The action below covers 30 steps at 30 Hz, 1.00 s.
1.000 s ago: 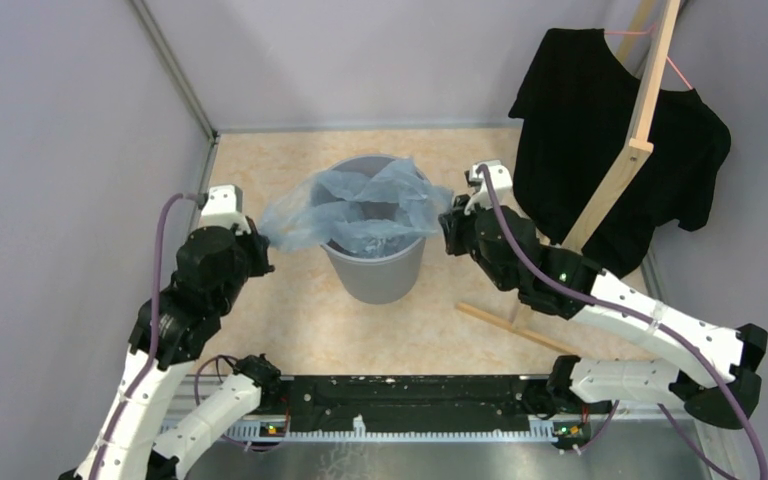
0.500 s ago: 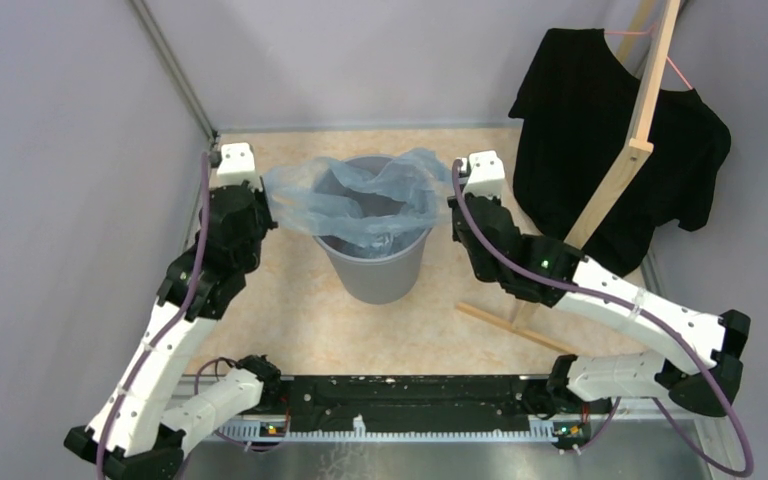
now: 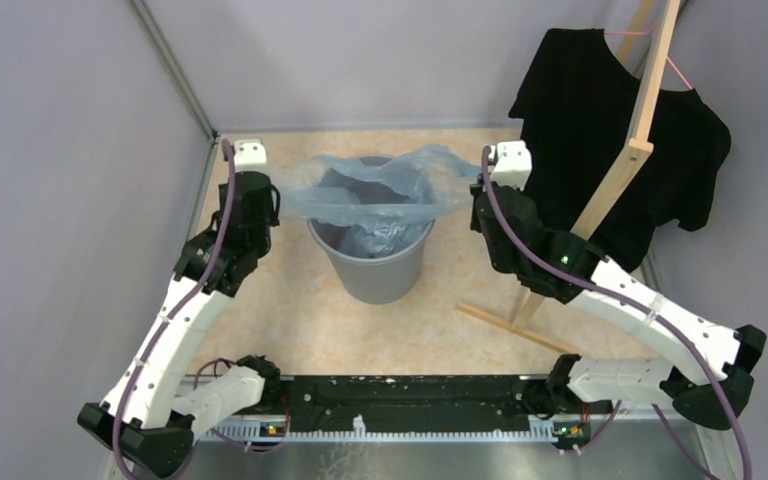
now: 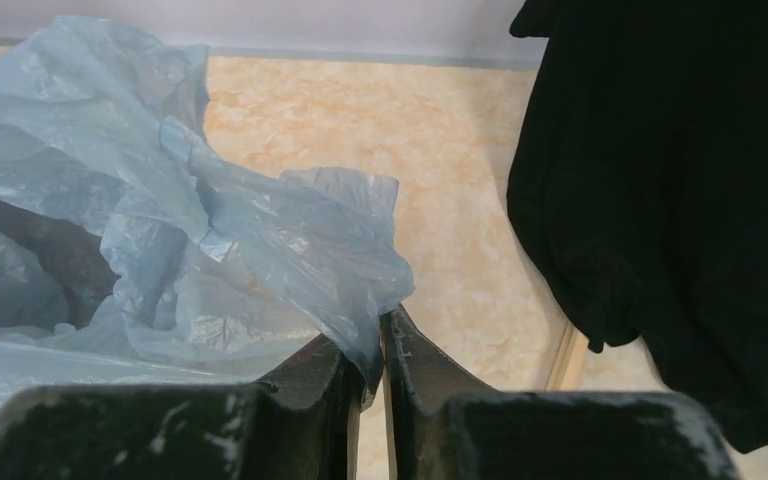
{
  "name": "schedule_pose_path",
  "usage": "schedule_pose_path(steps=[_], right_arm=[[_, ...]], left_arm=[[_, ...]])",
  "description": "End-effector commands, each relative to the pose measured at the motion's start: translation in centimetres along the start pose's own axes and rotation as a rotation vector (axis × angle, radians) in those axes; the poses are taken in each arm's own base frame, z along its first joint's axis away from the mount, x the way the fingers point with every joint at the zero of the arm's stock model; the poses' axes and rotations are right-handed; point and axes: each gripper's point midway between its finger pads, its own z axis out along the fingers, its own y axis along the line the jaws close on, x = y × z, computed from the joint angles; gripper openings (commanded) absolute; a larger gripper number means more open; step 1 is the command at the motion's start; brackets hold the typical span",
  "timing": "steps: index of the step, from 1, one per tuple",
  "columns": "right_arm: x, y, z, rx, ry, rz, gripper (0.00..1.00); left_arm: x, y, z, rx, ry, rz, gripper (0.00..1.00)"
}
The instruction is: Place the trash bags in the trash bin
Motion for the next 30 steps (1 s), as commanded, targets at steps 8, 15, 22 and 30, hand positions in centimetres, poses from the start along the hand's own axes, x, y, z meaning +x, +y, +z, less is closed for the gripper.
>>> schedule_pose_path(steps=[8,15,22,30], right_arm=[[2.8,2.9,-3.3,-0.306,0.168,0.097,0.33],[1.4,5.0,-4.5,-0.377,0.186,0.386,0.73],[1.2,7.7,-3.5,-0.415,0.218,0.433,0.74],[0.5,8.7,-3.0,-0.443,0.173,0.45,0.37]], left_arm=[[1.3,-1.9,-6.2,0.321,0.043,-0.177,0.15],[-0.7,-3.8,-11.1,0.552,0.072,-0.261,0.81],[-2.0,-5.5,-12.9,0.645,0.103,-0.502,0.99],[-0.6,-8.9,-11.1,0.71,0.181,-0.618,0.97]])
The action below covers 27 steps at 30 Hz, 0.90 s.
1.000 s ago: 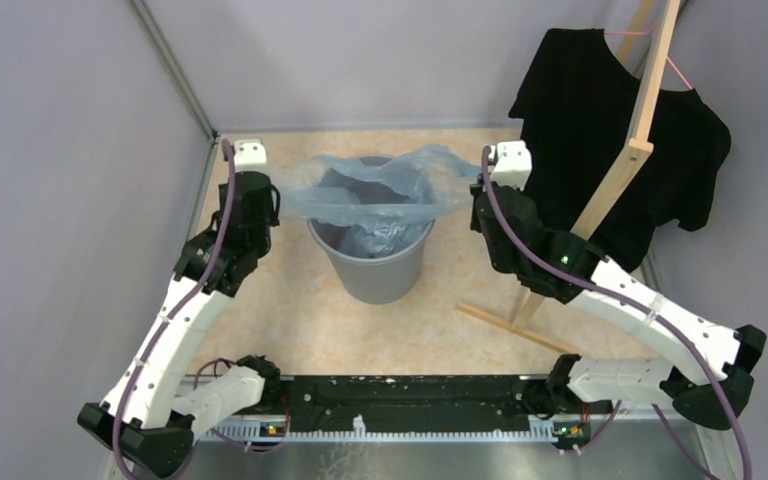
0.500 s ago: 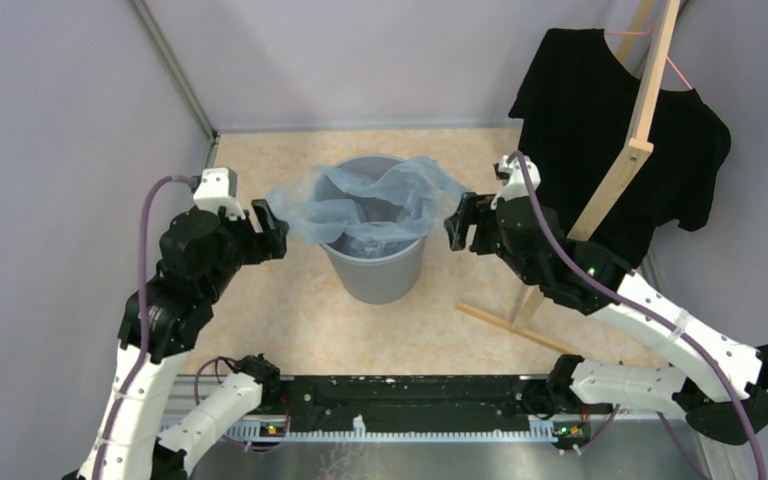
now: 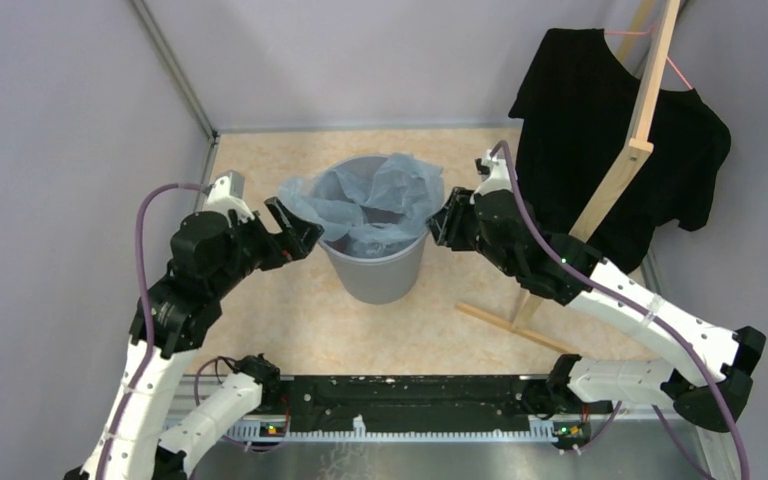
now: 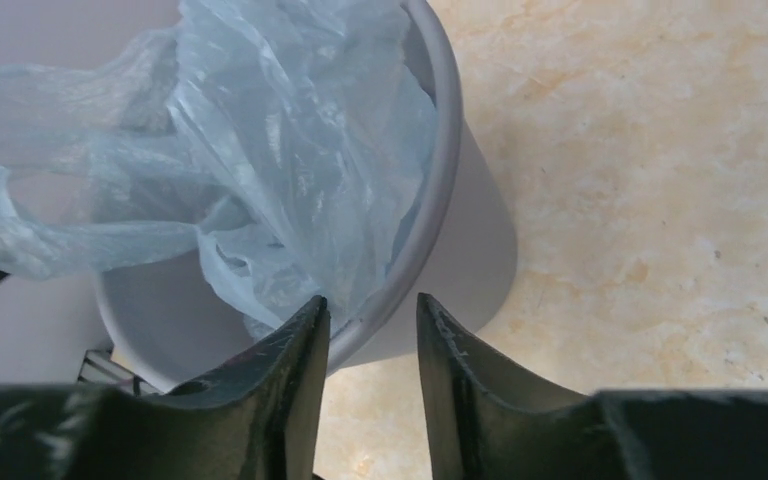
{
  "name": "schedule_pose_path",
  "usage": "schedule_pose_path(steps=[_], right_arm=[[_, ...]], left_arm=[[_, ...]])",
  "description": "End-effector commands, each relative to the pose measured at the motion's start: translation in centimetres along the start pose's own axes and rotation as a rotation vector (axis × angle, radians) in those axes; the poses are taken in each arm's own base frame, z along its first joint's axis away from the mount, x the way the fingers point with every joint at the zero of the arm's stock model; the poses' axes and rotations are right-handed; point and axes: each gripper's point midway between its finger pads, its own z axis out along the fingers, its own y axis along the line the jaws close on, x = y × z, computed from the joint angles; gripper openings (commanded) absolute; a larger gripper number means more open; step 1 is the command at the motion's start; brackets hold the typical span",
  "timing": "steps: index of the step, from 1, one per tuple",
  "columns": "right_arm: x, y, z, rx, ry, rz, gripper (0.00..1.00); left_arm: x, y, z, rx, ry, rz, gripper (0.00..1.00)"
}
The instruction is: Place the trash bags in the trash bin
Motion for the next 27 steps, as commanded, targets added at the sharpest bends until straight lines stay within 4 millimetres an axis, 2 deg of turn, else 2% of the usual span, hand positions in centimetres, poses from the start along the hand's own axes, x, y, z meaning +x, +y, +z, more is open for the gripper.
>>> schedule_pose_path(steps=[1,3,6,8,10,15,17,22,26,27], right_arm=[[-2.9,1.7,-0.3,-0.063,-0.096,0.047,0.34],[-3.2,1.6,-0.2,-0.055,-0.109,0.032,0.3],[-3.5,1.5,-0.1,-0.043,-0.119,0.014,0.31],[-3.5,1.6,0.1,-0.046,-0.121,0.005,0.38],[-3.4,1.9,0.3,-0.055,-0.118,0.0,0.42],[-3.0,2.5,1.0,-0.078,-0.107,-0.021,0.4],[-3.1,2.4,1.3,-0.07,-0.112,-0.026,0.38],[-3.9,2.7,1.2,-0.075,-0.141,-0.027,0.26],[-5.5,2.3,-0.8,-0.08,-0.178,-0.06,0.0],[-5.7,2.2,-1.6,-0.082,-0.176,-0.069,0.0]], left_arm=[[-0.5,-0.8,2.2,0.037,-0.028,-0.081,0.95],[-0.8,-0.4,3.0,0.013,-0.043,-0.082,0.88],[-1.0,-0.1,4.0,0.005,-0.059,-0.061,0.82],[-1.1,0.9,4.7,-0.041,-0.071,-0.058,0.66],[-0.9,0.9,5.0,-0.038,-0.065,-0.053,0.54],[-1.4,0.3,4.7,-0.006,-0.085,-0.026,0.12],[-2.0,-0.1,4.0,0.01,-0.105,-0.015,0.03],[-3.2,-0.9,2.4,0.038,-0.144,0.023,0.0],[-4.5,-0.5,0.5,-0.001,-0.188,0.104,0.0],[-4.7,-0.2,0.0,-0.016,-0.199,0.125,0.0]])
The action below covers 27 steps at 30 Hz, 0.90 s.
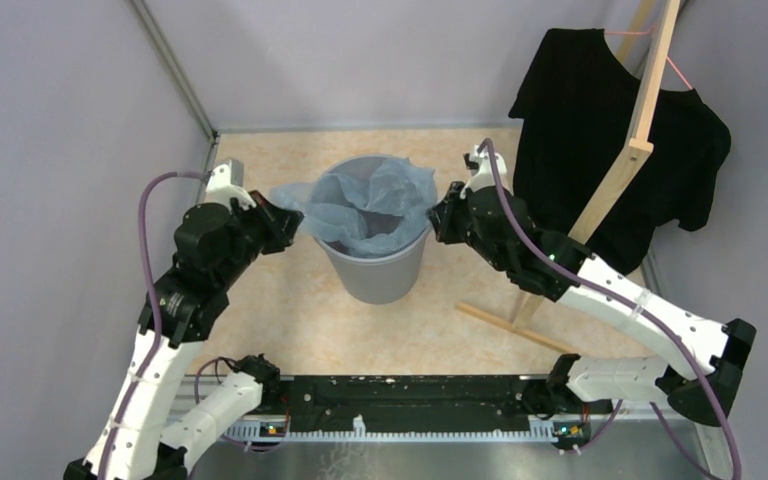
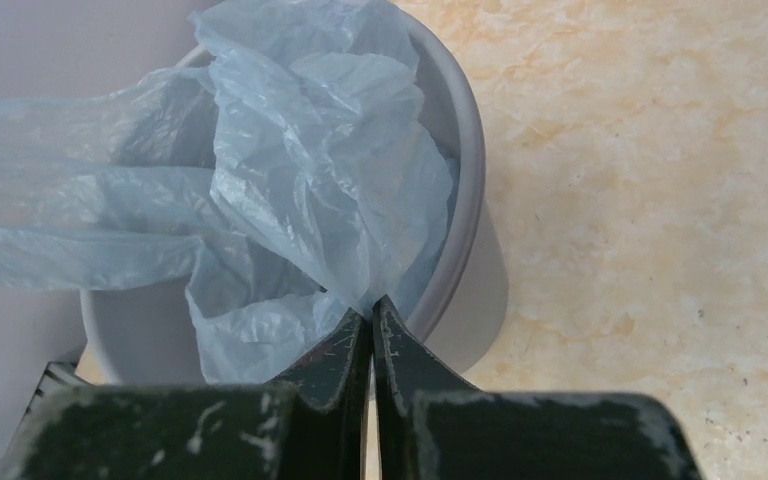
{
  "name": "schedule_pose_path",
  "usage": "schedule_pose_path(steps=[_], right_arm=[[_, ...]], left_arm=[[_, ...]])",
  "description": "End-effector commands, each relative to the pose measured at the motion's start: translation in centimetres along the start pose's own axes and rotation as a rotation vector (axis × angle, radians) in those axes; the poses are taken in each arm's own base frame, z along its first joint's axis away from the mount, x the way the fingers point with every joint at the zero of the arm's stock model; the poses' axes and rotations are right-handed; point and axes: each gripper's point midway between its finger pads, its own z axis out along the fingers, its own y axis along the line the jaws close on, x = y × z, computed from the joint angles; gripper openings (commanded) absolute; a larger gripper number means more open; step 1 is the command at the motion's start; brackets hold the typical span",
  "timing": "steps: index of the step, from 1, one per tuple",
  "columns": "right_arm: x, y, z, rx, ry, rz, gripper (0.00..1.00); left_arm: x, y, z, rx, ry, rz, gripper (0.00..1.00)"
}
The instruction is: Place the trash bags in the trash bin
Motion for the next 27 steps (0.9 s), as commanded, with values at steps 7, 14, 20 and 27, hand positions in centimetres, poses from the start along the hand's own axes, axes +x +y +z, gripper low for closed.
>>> schedule_pose_path(steps=[7,14,20,27], right_arm=[[-3.1,-1.0,-7.6,-0.118,-0.062,-0.047,0.0],[3.6,-3.4,-5.7,-0.084,0.061,-0.066,0.0],[6.4,-7.0,-4.6,0.08,0.13,-0.135,0.0],[6.1,-10.1,-4.5,0.245,0.113,-0.209,0.0]], left_arm=[[-1.1,2.2,-4.7,-0.054,-0.094,0.18,0.0],[2.6,5.3,-4.8,-0.131,-0.01,0.195,0.0],[3.0,7.5,-4.9,-0.23,-0.018,0.205,0.0],[2.7,9.6,-4.8,-0.33,-0.063,0.217,0.0]])
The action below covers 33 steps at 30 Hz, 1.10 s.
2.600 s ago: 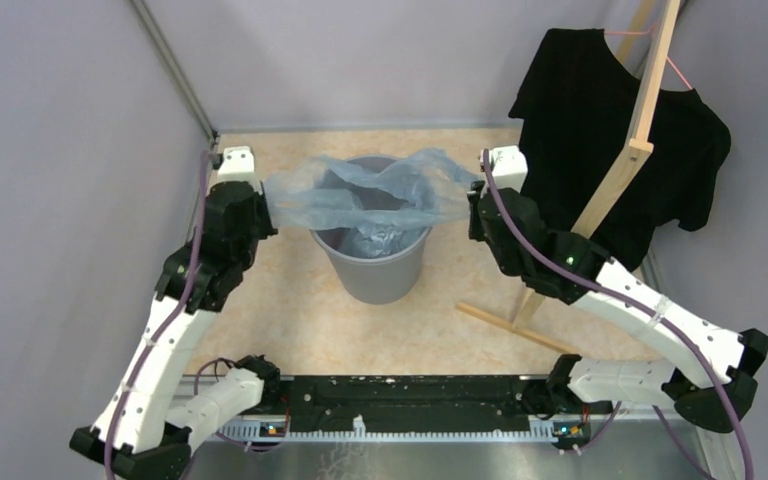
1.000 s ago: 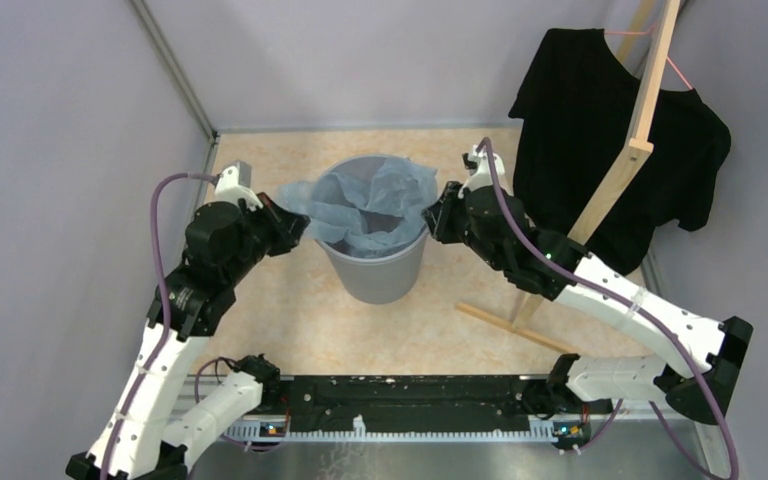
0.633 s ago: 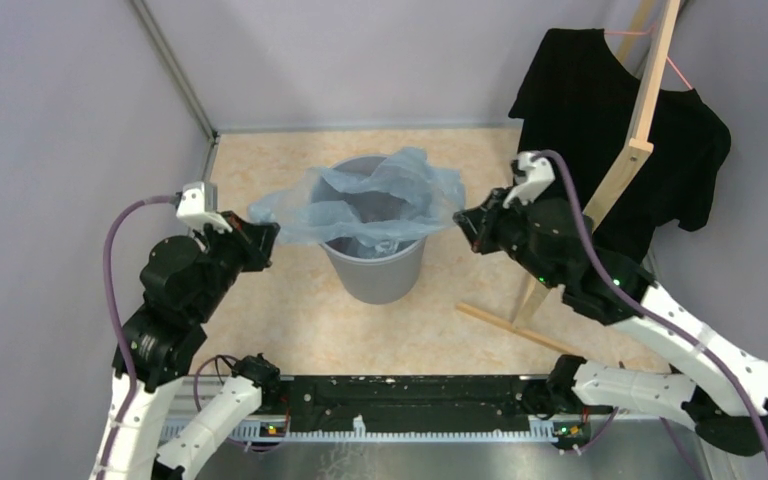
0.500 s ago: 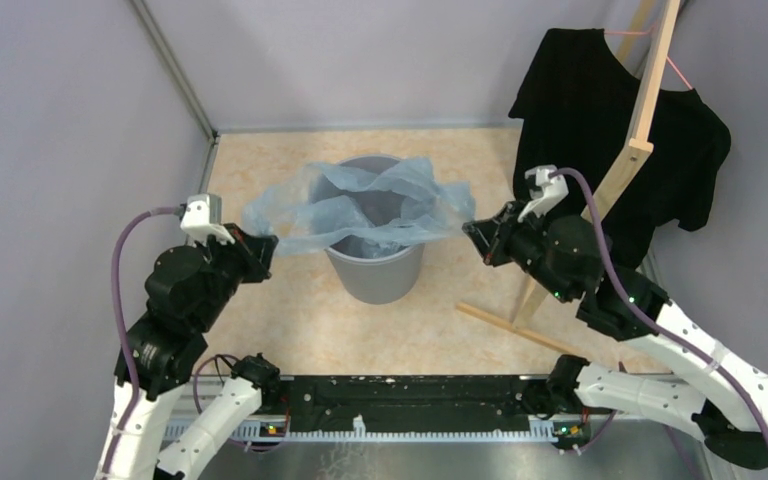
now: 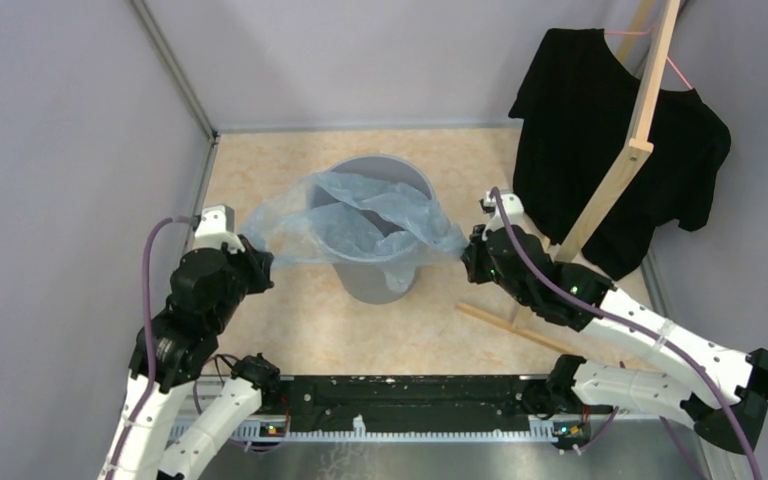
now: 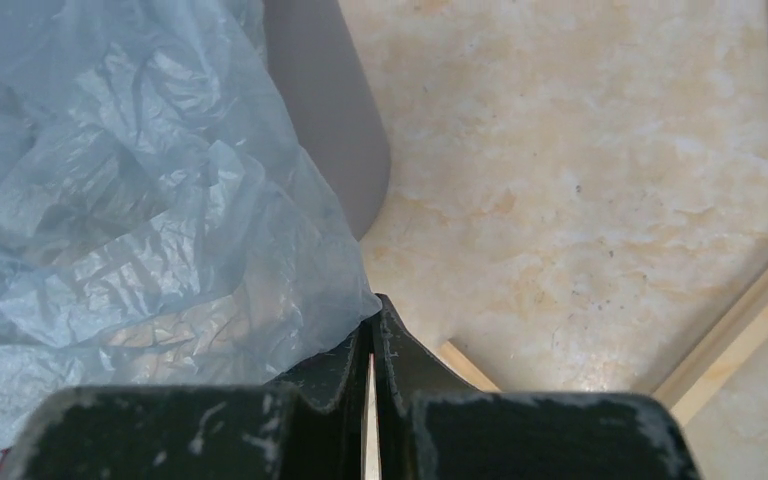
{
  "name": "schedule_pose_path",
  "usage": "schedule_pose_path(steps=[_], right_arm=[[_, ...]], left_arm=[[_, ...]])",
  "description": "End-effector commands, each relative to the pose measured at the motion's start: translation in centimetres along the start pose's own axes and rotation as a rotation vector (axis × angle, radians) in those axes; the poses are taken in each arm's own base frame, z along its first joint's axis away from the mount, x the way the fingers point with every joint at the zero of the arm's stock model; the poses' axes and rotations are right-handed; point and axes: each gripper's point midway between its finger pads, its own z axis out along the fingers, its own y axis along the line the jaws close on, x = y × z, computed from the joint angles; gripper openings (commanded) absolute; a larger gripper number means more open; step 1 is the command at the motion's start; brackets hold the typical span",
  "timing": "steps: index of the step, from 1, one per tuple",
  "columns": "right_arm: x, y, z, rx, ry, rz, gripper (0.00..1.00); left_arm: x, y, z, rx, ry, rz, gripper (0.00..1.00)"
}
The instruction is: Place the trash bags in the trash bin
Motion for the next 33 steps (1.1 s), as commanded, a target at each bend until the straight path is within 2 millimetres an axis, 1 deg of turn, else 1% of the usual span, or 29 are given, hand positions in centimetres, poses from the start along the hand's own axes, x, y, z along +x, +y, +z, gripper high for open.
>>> schedule_pose_path(steps=[1,5,7,8,10,12,14,16,17,19,21,22,24,26,28,30,33], right_arm=[[-0.9,-3.0,-0.1,0.16,-0.037,-0.048,0.0],[-0.8,-2.3,1.8,0.158,-0.053,-0.064,0.0],[-0.9,-2.7,2.8,0.208,-0.061,-0.072,0.0],[-1.2,-2.8,3.2,0.235,-0.071,-0.077,0.02],[-1.5,-3.0,4.2,0.275,-0.079,-0.1,0.09],[-2.1,-2.8,4.4,0.288,-0.078,-0.129,0.15],[-2.6,-2.3,4.0,0.264,-0.055,-0.156,0.24],[-2.8,-0.5,3.0,0.144,-0.011,-0.205,0.3],[-3.0,0.6,2.1,0.069,-0.002,-0.231,0.36],[-3.5,2.8,-0.2,-0.07,-0.009,-0.297,0.54],[-4.8,4.0,-2.6,-0.129,-0.054,-0.328,0.63],[-5.9,4.3,-3.7,-0.139,-0.083,-0.335,0.65],[-7.8,4.7,-5.0,-0.156,-0.131,-0.348,0.73],[-9.1,5.6,-5.2,-0.177,-0.157,-0.387,0.77],[-10.4,6.3,-4.9,-0.163,-0.163,-0.421,0.78],[-11.8,7.3,-4.4,-0.143,-0.176,-0.443,0.78],[-13.4,9.5,-3.7,-0.185,-0.213,-0.488,0.81]], left_arm=[[-0.4,1.9,0.6,-0.09,-0.061,0.018,0.0],[1.0,0.3,2.7,-0.009,-0.027,0.01,0.03],[1.7,0.0,3.8,-0.004,-0.006,0.007,0.07],[1.9,0.0,4.3,-0.01,0.003,0.008,0.11],[2.0,-0.1,5.2,-0.015,0.011,0.014,0.18],[1.6,-0.3,5.7,-0.019,0.005,0.023,0.22],[1.1,-0.5,5.7,-0.017,0.0,0.027,0.25],[0.7,-0.6,5.4,-0.013,-0.002,0.026,0.28],[0.7,-0.6,5.2,-0.009,-0.005,0.031,0.28],[0.9,-0.4,4.8,-0.008,-0.007,0.042,0.27],[1.0,-0.3,4.6,-0.004,-0.014,0.045,0.25],[1.0,-0.3,4.5,0.001,-0.021,0.048,0.24],[0.7,-0.4,4.4,0.01,-0.032,0.053,0.24],[0.5,-0.5,4.4,0.011,-0.035,0.055,0.24],[0.3,-0.6,4.4,0.016,-0.034,0.061,0.23],[0.3,-0.7,4.4,0.017,-0.034,0.068,0.21],[0.4,-0.4,4.6,0.006,-0.035,0.072,0.18]])
